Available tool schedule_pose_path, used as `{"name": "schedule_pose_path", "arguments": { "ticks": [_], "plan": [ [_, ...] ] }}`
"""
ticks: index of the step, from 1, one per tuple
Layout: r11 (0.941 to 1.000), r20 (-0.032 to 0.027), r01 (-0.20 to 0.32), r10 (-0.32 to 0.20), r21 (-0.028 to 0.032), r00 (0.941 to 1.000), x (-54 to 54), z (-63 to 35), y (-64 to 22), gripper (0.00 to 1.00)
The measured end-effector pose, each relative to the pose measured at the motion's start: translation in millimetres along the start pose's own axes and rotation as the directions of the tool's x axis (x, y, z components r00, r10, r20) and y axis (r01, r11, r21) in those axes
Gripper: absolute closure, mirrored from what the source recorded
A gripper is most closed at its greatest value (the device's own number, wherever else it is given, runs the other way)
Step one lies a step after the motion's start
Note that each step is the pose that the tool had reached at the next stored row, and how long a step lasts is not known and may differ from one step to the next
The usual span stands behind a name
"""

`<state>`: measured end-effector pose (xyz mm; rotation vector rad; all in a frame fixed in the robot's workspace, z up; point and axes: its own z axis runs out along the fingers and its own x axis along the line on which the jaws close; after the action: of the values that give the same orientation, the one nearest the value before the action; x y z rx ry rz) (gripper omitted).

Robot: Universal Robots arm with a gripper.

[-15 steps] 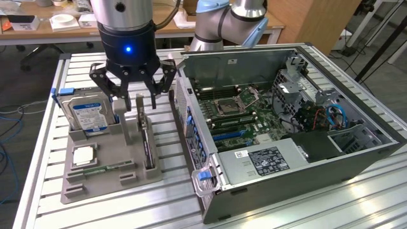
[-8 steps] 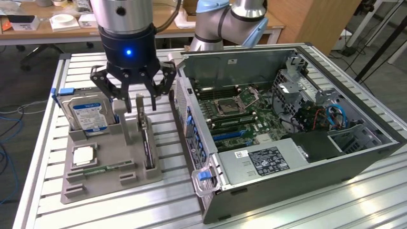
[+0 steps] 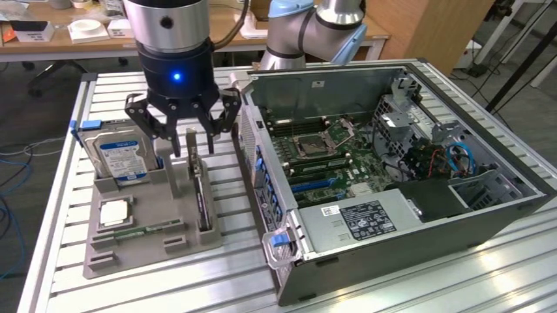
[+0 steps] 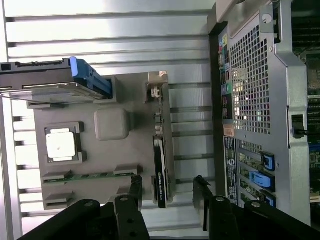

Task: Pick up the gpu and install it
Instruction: 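Pick up the gpu and move the gpu toward the slot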

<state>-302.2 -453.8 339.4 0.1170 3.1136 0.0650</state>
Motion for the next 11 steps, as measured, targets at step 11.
{"name": "schedule_pose_path", "arguments": {
  "ticks": [11],
  "plan": [
    [1.0000,-0.0002,0.000,0.000,0.0002,1.0000,0.1,7.2,-1.6,0.47]
  ]
}}
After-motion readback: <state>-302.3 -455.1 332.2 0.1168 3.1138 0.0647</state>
